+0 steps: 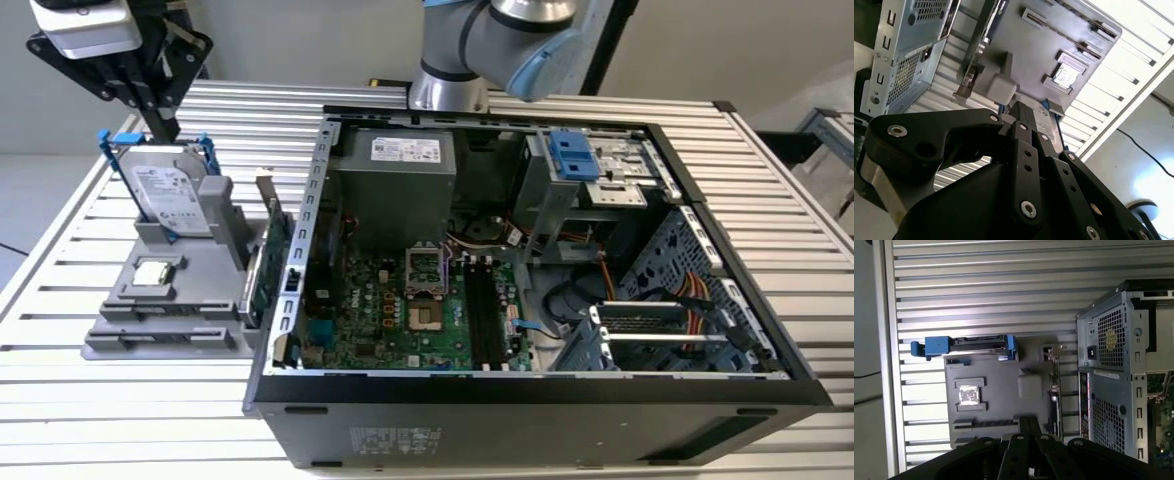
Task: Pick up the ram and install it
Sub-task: 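Reach for the ram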
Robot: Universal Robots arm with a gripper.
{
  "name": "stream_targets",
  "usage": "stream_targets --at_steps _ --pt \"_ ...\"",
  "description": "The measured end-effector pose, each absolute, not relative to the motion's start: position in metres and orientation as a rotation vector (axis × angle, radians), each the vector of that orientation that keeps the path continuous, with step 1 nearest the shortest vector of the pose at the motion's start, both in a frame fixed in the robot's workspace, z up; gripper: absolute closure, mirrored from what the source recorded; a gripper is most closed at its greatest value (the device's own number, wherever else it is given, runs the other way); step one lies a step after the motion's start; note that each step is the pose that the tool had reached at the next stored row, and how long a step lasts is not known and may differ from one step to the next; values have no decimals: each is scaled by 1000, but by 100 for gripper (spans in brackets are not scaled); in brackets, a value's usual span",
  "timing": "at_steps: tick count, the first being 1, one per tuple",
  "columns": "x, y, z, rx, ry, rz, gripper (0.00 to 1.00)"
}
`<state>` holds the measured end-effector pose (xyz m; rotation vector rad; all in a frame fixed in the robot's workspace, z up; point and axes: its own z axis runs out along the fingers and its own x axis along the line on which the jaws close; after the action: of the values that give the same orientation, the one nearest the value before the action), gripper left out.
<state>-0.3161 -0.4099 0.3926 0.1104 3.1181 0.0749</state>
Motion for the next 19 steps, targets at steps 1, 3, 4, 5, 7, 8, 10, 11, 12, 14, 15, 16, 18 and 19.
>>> stream_targets --at_steps 1,3,4,5,7,8,10,11,12,14,15,16,18,19 --pt "-317 -410 393 110 3118 75 100" --pt "-319 -410 393 110 3118 75 100" --pt "-320 -410 393 111 3118 75 100" --pt "-321 -410 393 110 3118 75 100" --pt "-324 -410 393 110 3118 75 100" --pt "-325 -410 393 110 3118 75 100" --pt "-328 -410 393 111 3118 75 100" --pt "-329 -410 393 110 3118 75 100" --pt "-330 -410 393 110 3118 75 100" --pt "-332 -410 393 110 3118 75 100" --pt "-334 -410 393 107 3118 75 100" --pt "-335 -410 393 104 3118 75 100" --pt "-337 -410 393 94 3119 75 100" --pt "-338 -410 393 88 3119 75 100"
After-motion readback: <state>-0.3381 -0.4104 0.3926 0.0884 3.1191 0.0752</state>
